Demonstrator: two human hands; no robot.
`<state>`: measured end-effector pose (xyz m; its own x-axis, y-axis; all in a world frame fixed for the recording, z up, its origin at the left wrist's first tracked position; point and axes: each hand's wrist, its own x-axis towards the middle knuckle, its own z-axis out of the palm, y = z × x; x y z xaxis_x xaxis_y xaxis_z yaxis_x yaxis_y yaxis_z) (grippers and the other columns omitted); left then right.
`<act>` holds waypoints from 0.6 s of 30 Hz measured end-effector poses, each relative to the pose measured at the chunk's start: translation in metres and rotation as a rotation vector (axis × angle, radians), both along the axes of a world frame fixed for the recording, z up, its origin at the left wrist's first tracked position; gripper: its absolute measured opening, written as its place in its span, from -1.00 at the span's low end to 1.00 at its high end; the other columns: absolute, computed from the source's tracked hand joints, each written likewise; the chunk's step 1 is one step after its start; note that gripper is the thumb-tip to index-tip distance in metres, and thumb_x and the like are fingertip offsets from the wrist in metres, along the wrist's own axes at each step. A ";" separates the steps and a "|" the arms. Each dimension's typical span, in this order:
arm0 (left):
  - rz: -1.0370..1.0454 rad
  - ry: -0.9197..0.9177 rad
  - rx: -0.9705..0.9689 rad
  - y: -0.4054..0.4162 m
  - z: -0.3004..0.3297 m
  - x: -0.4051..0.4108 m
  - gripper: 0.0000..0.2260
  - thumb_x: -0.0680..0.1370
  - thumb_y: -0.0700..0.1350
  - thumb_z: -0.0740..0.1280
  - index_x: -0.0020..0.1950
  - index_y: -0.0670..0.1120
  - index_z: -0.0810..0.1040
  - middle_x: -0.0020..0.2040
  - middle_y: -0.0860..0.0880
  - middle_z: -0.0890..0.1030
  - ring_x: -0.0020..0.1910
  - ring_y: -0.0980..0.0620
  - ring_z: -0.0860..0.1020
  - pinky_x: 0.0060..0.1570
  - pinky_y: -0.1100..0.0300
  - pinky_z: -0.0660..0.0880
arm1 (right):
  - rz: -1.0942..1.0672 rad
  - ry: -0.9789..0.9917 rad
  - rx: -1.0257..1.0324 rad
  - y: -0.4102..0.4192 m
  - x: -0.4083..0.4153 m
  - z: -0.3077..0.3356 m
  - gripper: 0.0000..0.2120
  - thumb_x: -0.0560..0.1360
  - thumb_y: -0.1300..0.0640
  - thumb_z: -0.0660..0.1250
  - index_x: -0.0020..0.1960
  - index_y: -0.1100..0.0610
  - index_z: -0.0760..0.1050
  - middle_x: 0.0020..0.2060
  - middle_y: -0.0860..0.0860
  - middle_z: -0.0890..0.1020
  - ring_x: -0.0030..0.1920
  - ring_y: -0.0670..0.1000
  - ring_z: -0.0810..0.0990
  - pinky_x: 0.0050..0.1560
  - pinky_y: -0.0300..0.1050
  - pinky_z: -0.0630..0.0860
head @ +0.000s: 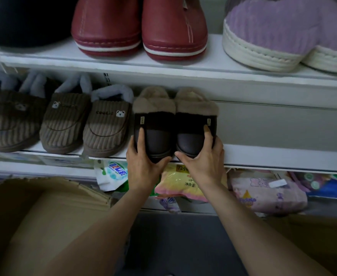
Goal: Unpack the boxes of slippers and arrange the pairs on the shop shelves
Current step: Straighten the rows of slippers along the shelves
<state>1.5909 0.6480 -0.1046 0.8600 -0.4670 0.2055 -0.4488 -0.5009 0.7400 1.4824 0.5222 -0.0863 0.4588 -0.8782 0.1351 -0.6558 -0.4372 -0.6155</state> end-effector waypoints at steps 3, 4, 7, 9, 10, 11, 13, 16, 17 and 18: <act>-0.007 0.036 -0.005 0.000 0.001 0.009 0.02 0.29 0.11 0.62 0.62 0.00 0.14 0.53 -0.28 0.21 0.50 -0.25 0.24 0.43 -0.10 0.25 | 0.006 -0.015 0.016 0.000 0.006 -0.004 0.07 0.24 -0.32 0.54 0.58 -0.11 0.09 0.44 0.16 0.29 0.39 0.26 0.35 0.33 0.14 0.41; -0.008 0.041 -0.004 0.000 0.001 0.011 0.03 0.28 0.10 0.63 0.61 0.00 0.14 0.53 -0.28 0.20 0.51 -0.25 0.23 0.44 -0.10 0.24 | 0.009 -0.017 0.019 0.000 0.007 -0.005 0.07 0.23 -0.32 0.54 0.58 -0.10 0.09 0.44 0.17 0.29 0.39 0.27 0.35 0.33 0.14 0.41; -0.004 0.056 -0.010 -0.002 0.001 0.014 0.04 0.27 0.09 0.64 0.61 -0.01 0.14 0.54 -0.28 0.19 0.52 -0.23 0.21 0.47 -0.10 0.23 | 0.019 -0.013 0.016 -0.002 0.010 -0.007 0.07 0.23 -0.31 0.55 0.58 -0.09 0.09 0.44 0.19 0.29 0.38 0.28 0.36 0.33 0.14 0.40; 0.003 0.055 -0.014 -0.003 0.001 0.015 0.04 0.26 0.09 0.64 0.61 -0.01 0.14 0.53 -0.28 0.19 0.52 -0.23 0.21 0.46 -0.10 0.22 | 0.023 -0.017 0.009 -0.002 0.011 -0.007 0.07 0.23 -0.31 0.55 0.58 -0.08 0.10 0.43 0.19 0.29 0.37 0.29 0.37 0.31 0.14 0.41; 0.006 0.054 -0.014 -0.003 0.000 0.015 0.04 0.26 0.09 0.64 0.61 -0.01 0.14 0.53 -0.28 0.19 0.52 -0.23 0.22 0.46 -0.09 0.23 | 0.024 -0.020 0.009 -0.002 0.011 -0.007 0.07 0.23 -0.31 0.55 0.58 -0.09 0.10 0.43 0.19 0.29 0.37 0.29 0.37 0.31 0.14 0.42; 0.007 0.054 -0.015 -0.004 0.000 0.015 0.04 0.26 0.09 0.64 0.61 0.00 0.14 0.54 -0.28 0.19 0.52 -0.23 0.22 0.46 -0.09 0.23 | 0.025 -0.023 0.011 -0.002 0.011 -0.008 0.07 0.23 -0.31 0.55 0.58 -0.09 0.10 0.44 0.19 0.29 0.38 0.28 0.36 0.30 0.15 0.43; 0.010 0.052 -0.014 -0.004 0.000 0.014 0.04 0.27 0.09 0.64 0.61 0.01 0.14 0.54 -0.27 0.18 0.52 -0.24 0.22 0.45 -0.10 0.23 | 0.028 -0.022 0.015 -0.002 0.010 -0.009 0.07 0.24 -0.31 0.55 0.58 -0.10 0.08 0.45 0.18 0.27 0.40 0.28 0.35 0.31 0.15 0.43; 0.016 0.051 -0.016 -0.004 0.000 0.013 0.04 0.27 0.09 0.64 0.61 0.01 0.14 0.54 -0.27 0.18 0.52 -0.24 0.21 0.45 -0.11 0.23 | 0.026 -0.019 0.026 -0.003 0.009 -0.008 0.06 0.24 -0.30 0.55 0.58 -0.12 0.07 0.47 0.17 0.26 0.41 0.26 0.34 0.33 0.14 0.42; 0.019 0.050 -0.020 -0.004 -0.001 0.013 0.04 0.27 0.09 0.64 0.61 0.01 0.14 0.54 -0.27 0.19 0.52 -0.24 0.22 0.45 -0.11 0.23 | 0.024 -0.020 0.028 -0.003 0.009 -0.008 0.06 0.24 -0.29 0.56 0.58 -0.12 0.08 0.47 0.17 0.27 0.41 0.26 0.34 0.33 0.13 0.42; 0.020 0.049 -0.022 -0.004 -0.001 0.012 0.03 0.27 0.09 0.64 0.61 0.00 0.15 0.54 -0.28 0.19 0.51 -0.25 0.22 0.45 -0.12 0.23 | 0.022 -0.021 0.027 -0.003 0.009 -0.008 0.06 0.24 -0.28 0.56 0.58 -0.12 0.09 0.46 0.17 0.27 0.41 0.26 0.34 0.33 0.13 0.41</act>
<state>1.6033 0.6436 -0.1052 0.8783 -0.4456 0.1731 -0.4019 -0.4923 0.7721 1.4915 0.5190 -0.0940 0.4753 -0.8714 0.1212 -0.6329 -0.4344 -0.6409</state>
